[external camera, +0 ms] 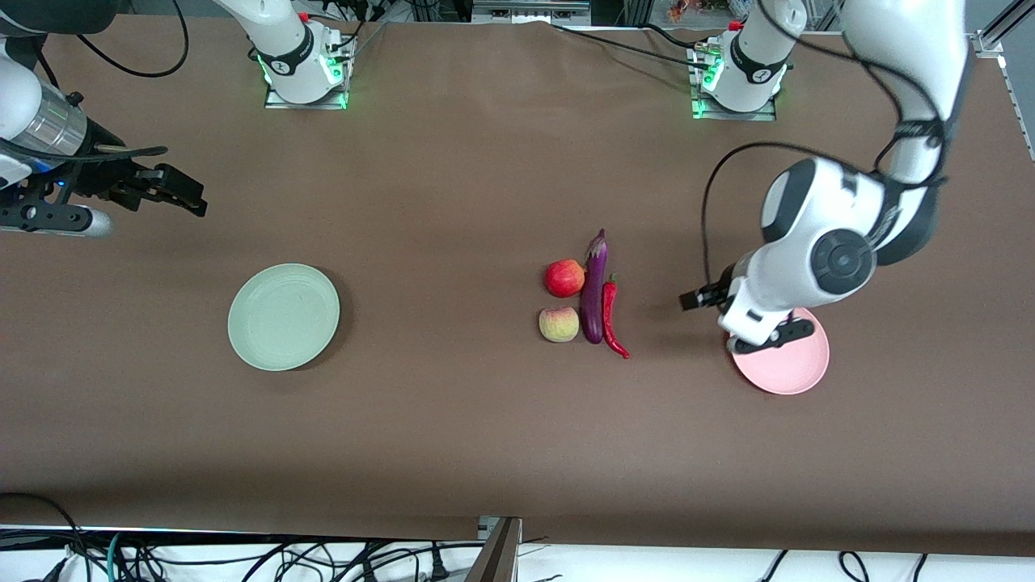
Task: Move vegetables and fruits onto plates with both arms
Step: 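Reach the left gripper to the red chili while the right gripper moves out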
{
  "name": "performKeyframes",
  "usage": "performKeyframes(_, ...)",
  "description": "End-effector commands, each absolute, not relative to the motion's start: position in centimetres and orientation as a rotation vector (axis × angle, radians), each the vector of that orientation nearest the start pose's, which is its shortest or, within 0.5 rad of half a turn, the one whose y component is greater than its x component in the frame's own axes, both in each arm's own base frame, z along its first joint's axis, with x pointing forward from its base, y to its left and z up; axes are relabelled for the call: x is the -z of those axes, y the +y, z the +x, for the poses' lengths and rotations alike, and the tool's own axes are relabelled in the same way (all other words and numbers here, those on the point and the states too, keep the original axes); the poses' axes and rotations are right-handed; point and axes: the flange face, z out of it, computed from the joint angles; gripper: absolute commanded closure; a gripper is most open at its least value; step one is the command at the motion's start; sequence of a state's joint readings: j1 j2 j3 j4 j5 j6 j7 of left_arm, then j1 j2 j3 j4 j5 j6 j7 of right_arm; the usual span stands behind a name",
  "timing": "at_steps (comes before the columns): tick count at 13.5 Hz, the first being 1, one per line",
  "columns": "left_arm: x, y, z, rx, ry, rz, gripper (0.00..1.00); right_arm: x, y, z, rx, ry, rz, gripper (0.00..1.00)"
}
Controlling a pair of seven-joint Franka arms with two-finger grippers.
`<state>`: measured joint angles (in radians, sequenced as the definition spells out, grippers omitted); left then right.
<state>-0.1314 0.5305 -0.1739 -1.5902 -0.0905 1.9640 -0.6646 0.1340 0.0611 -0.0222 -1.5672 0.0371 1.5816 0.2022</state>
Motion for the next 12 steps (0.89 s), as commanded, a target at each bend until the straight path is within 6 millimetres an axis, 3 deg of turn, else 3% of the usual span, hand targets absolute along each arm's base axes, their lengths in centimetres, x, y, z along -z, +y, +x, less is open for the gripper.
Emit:
performKeyframes(1,-26.8,-23.3,67.2,-0.367,-0.937,-3.099,0.0,-59.7,7.0,56.7,-0.086,0.156,-3.103,0.0)
performKeyframes(3,-22.0,-25.9,68.0,-0.311,-1.058,-3.099,0.0,-59.8,7.1,56.8,-0.077,0.156,-3.101,0.0)
performKeyframes(5,-21.1,-27.8,67.9,-0.29,-1.079,-3.107,0.0,-59.8,7.1,56.9,-0.066,0.157,-3.097,0.0)
performKeyframes(9,-18.1,-29.1,67.4,-0.313,-1.064,-3.102,0.02,-58.9,7.1,57.5,-0.074,0.144,-3.089,0.0)
performKeyframes(10,-18.4,-29.1,67.4,-0.301,-1.033,-3.115,0.1,-58.5,7.1,57.7,-0.086,0.144,-3.09,0.0)
performKeyframes(11,-18.4,-29.1,67.3,-0.308,-1.021,-3.118,0.25,-57.9,7.1,57.9,-0.102,0.147,-3.092,0.0)
performKeyframes(12,-18.2,-29.2,67.2,-0.312,-1.01,-3.12,0.47,-56.7,7.2,58.4,-0.132,0.146,-3.096,0.0)
